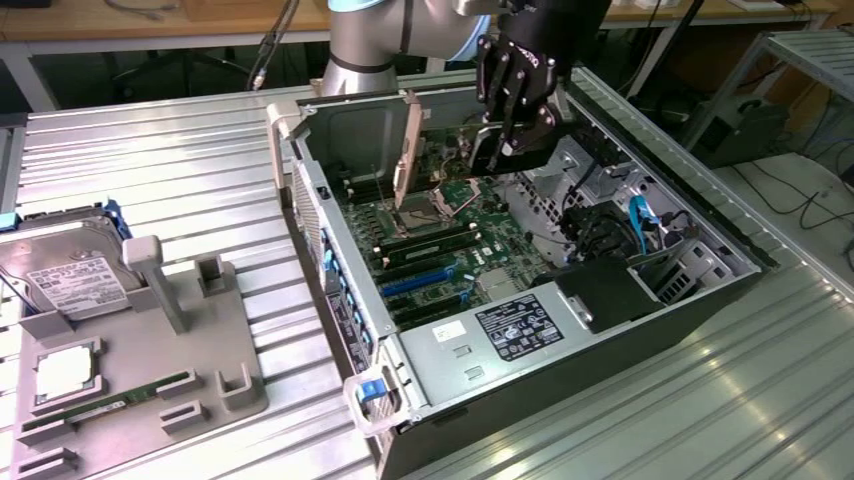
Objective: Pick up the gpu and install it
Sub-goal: 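Insert the gpu into the slot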
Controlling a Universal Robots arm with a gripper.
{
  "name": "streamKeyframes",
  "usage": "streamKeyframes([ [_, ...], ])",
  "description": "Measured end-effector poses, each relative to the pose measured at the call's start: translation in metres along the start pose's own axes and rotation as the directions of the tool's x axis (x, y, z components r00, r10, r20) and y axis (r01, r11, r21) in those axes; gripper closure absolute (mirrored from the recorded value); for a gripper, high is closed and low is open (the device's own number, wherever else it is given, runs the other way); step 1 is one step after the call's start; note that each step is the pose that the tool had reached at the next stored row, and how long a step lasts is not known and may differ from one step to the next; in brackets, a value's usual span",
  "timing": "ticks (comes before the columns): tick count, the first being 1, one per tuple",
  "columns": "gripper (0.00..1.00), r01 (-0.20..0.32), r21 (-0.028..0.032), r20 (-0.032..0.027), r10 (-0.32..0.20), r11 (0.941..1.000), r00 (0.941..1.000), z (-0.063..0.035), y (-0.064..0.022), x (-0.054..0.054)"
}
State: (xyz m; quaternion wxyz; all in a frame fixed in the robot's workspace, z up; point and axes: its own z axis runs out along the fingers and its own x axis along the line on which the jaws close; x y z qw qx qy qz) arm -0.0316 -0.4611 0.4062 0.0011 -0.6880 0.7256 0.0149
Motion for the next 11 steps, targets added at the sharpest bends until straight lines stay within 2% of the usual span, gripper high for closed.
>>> streamKeyframes([
  [3, 0.72, 0.0, -0.0002, -0.0002, 0.0, 1.0, 1.0, 0.0055, -0.0001, 0.0],
  [7, 0.72, 0.004, -0.0107, -0.0012, -0.004, 0.9999, 1.0, 0.0093, -0.0001, -0.001],
  [11, 0.72, 0.023, -0.0023, -0.0021, -0.023, 0.9997, 0.9997, 0.0129, -0.0002, -0.002],
])
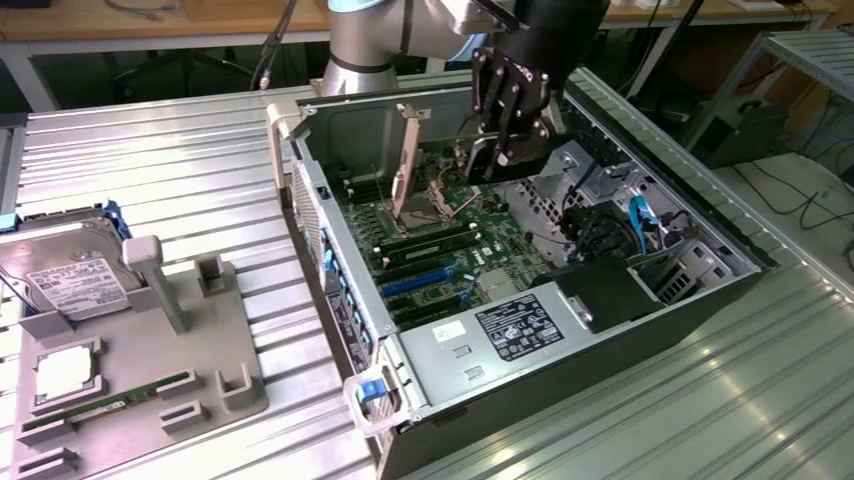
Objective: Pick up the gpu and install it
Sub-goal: 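Insert the gpu into the slot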
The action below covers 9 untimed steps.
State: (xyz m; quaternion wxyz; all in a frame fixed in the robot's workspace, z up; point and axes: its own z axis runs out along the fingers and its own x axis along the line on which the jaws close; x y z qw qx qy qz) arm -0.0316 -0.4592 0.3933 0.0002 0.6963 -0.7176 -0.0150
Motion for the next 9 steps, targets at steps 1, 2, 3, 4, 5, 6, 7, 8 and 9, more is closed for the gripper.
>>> streamKeyframes([
  [1, 0.72, 0.014, 0.0005, -0.0002, -0.014, 0.9999, 0.9999, 0.001, 0.0, 0.0],
  [2, 0.72, 0.027, 0.0004, -0.0006, -0.027, 0.9996, 0.9996, 0.0021, -0.0001, -0.001],
  [3, 0.72, 0.038, 0.0002, -0.001, -0.038, 0.9993, 0.9993, 0.0039, 0.0, -0.001],
  [4, 0.72, 0.039, 0.0003, -0.001, -0.039, 0.9992, 0.9992, 0.0056, -0.0001, -0.002],
  [5, 0.72, 0.039, 0.0002, -0.001, -0.039, 0.9992, 0.9992, 0.0075, 0.0, -0.003],
  [6, 0.72, 0.037, 0.0002, -0.0011, -0.037, 0.9993, 0.9993, 0.0092, 0.0, -0.003],
  [7, 0.72, 0.033, 0.0003, -0.0009, -0.033, 0.9994, 0.9994, 0.0112, -0.0001, -0.004],
  [8, 0.72, 0.031, 0.0003, -0.0009, -0.031, 0.9995, 0.9995, 0.0131, -0.0001, -0.005],
  [9, 0.72, 0.03, 0.0004, -0.0008, -0.03, 0.9995, 0.9995, 0.0154, -0.0001, -0.006],
])
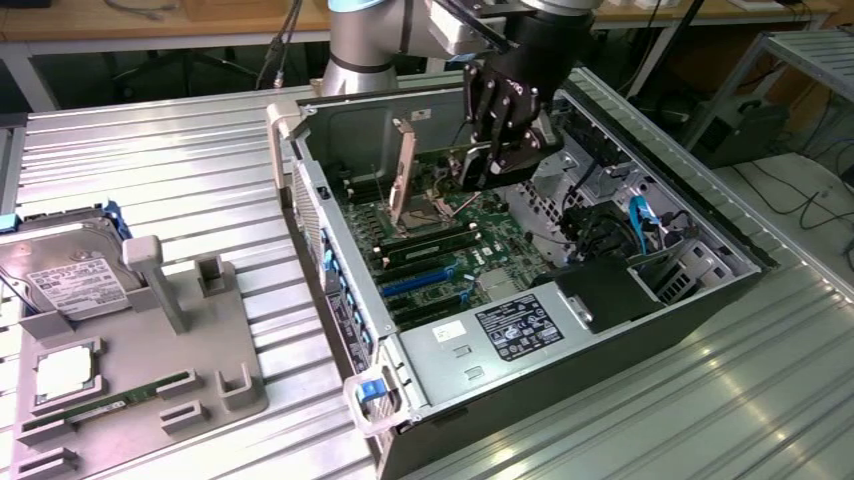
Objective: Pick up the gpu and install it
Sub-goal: 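Insert the gpu into the slot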
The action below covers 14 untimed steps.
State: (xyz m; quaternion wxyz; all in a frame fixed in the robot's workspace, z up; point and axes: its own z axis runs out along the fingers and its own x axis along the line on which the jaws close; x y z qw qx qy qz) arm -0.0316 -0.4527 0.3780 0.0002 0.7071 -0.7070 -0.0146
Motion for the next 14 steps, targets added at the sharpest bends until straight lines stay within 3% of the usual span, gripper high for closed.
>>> streamKeyframes([
  [5, 0.72, -0.004, 0.0001, 0.0001, 0.004, 1.0, 1.0, 0.0096, 0.0063, 0.0],
  [14, 0.72, -0.005, 0.0001, 0.0001, 0.005, 1.0, 1.0, 0.026, 0.0086, -0.003],
])
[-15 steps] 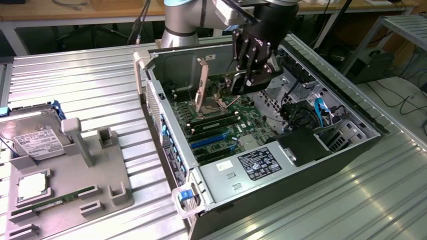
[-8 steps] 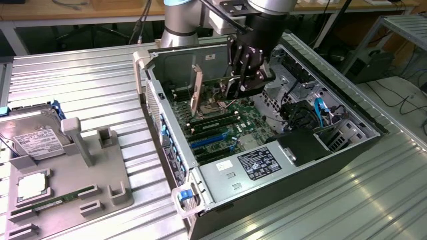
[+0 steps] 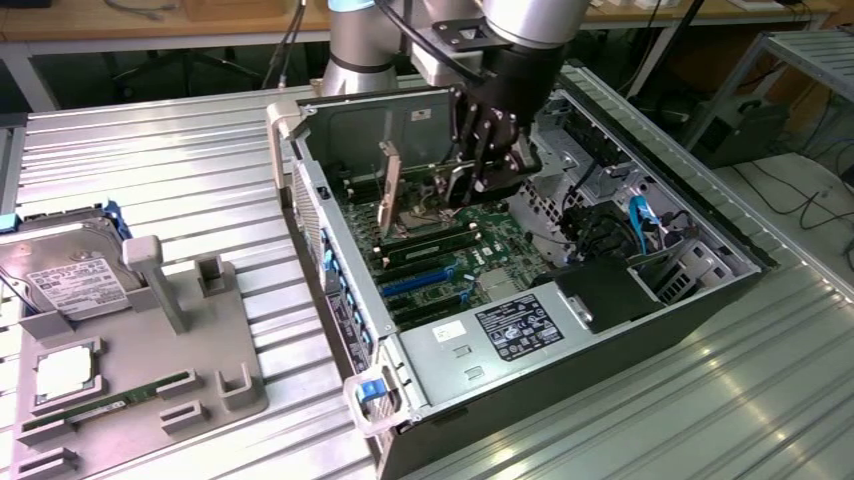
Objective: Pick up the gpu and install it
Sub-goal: 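Insert the gpu into the slot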
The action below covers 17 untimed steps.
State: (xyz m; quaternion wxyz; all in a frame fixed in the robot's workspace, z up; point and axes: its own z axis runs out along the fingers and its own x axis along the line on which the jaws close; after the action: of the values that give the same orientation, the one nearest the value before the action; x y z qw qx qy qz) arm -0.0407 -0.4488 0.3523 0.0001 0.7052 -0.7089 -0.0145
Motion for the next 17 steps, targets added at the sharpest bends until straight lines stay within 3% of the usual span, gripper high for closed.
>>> streamKeyframes([
  [2, 0.72, 0.0, -0.0001, -0.0001, 0.0, 1.0, 1.0, 0.0041, 0.0043, -0.001],
  [8, 0.72, 0.0, 0.0002, -0.0001, 0.0, 1.0, 1.0, 0.0167, 0.0041, -0.004],
  [12, 0.72, 0.0, 0.0039, 0.0, 0.0, 1.0, 1.0, 0.0232, 0.0046, -0.005],
  [14, 0.72, 0.0, 0.0166, -0.0002, 0.0, 0.9999, 1.0, 0.0253, 0.0066, -0.005],
  [15, 0.72, 0.001, 0.0313, -0.0001, -0.001, 0.9995, 1.0, 0.0262, 0.0086, -0.006],
  [16, 0.72, 0.001, 0.0391, 0.0001, -0.001, 0.9992, 1.0, 0.0273, 0.0098, -0.006],
  [17, 0.72, 0.001, 0.0417, 0.0002, -0.001, 0.9991, 1.0, 0.0283, 0.0102, -0.006],
])
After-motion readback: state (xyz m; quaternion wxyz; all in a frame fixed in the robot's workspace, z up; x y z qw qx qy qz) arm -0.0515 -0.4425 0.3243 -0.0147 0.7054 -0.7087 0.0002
